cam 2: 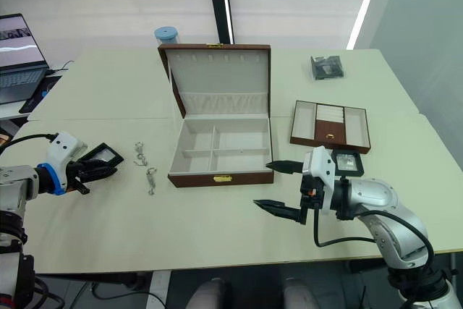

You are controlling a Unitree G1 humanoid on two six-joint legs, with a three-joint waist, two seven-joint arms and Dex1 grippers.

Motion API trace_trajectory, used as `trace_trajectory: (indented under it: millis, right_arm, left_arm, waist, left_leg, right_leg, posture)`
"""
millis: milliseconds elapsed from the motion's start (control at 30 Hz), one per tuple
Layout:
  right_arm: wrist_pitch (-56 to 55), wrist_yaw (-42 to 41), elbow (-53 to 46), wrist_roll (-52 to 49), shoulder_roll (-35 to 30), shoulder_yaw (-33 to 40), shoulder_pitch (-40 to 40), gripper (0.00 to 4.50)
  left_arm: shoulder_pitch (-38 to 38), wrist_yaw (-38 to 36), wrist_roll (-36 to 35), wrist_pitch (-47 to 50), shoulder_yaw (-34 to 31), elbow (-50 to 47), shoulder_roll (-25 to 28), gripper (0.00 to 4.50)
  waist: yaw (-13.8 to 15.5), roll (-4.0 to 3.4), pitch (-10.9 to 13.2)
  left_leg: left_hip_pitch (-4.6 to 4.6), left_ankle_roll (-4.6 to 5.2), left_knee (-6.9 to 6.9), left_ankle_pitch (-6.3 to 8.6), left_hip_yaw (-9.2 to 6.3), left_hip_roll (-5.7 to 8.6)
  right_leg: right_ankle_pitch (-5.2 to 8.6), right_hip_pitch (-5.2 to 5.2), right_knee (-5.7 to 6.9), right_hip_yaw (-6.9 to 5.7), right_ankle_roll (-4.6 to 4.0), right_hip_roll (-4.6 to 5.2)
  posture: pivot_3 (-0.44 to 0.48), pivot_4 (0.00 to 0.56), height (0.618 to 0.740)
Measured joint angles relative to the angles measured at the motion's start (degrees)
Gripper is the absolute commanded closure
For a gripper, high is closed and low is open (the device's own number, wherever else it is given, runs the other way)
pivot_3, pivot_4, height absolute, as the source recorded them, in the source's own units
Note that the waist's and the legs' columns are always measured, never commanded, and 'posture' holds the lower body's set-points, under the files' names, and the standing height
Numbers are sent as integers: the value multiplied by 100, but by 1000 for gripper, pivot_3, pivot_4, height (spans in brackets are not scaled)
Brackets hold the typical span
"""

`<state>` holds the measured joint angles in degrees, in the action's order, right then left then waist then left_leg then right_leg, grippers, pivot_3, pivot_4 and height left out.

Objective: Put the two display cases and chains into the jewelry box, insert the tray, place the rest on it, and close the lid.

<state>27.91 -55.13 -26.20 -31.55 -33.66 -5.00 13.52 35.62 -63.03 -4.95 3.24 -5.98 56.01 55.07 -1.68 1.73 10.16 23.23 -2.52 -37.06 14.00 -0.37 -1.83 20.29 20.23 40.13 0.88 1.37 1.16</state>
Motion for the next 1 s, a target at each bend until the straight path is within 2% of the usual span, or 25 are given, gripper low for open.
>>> trace_trajectory:
  millis: [33,67,300,433,667,833,1000]
  right_arm:
    - [-2,-4,0,3,-3,-21,-3,0]
    - [-10,-14,0,8,-4,-63,-11,0]
    - [-138,-115,7,118,-34,-88,-59,0]
    - [-150,-116,8,116,-44,-85,-58,0]
    - [18,5,-254,-172,-227,243,-83,0]
    - [222,261,-551,-403,-326,538,-234,0]
    - [400,682,-769,-558,-383,909,-507,0]
  left_arm:
    - [-2,1,-9,4,-4,-1,0,4406]
    - [-10,4,-23,8,-9,-7,-2,4460]
    - [-243,56,-76,33,-108,-277,-3,4460]
    - [-502,99,-80,157,-112,-781,15,4460]
    - [-1062,-418,-423,1296,-118,-2864,517,4460]
    - [-692,-631,-741,2139,-17,-4104,644,4460]
    - [83,-1003,-1019,2772,494,-4925,511,4460]
  waist:
    - [0,0,0]
    - [0,0,0]
    - [-9,0,0]
    - [-5,0,0]
    - [-2,1,0]
    - [27,1,0]
    - [17,1,0]
  left_leg:
    - [0,0,0,0,0,0]
    - [0,0,0,0,-1,0]
    - [-1,0,0,0,-1,-1]
    - [0,0,-1,0,-1,-1]
    - [2,-1,0,-1,-9,-2]
    - [6,-1,-5,-1,-16,5]
    - [9,-1,-4,-1,-15,7]
  right_leg:
    - [0,0,0,0,0,0]
    - [0,0,0,0,0,0]
    - [0,0,3,-1,0,0]
    - [0,0,3,1,0,0]
    - [0,-3,2,-3,0,0]
    - [0,-6,1,-4,0,-1]
    - [0,-4,2,-1,0,-4]
  posture:
    - [0,150,740]
    - [0,150,740]
    - [0,150,740]
    - [0,150,740]
    - [0,150,740]
    - [0,150,740]
    - [0,150,740]
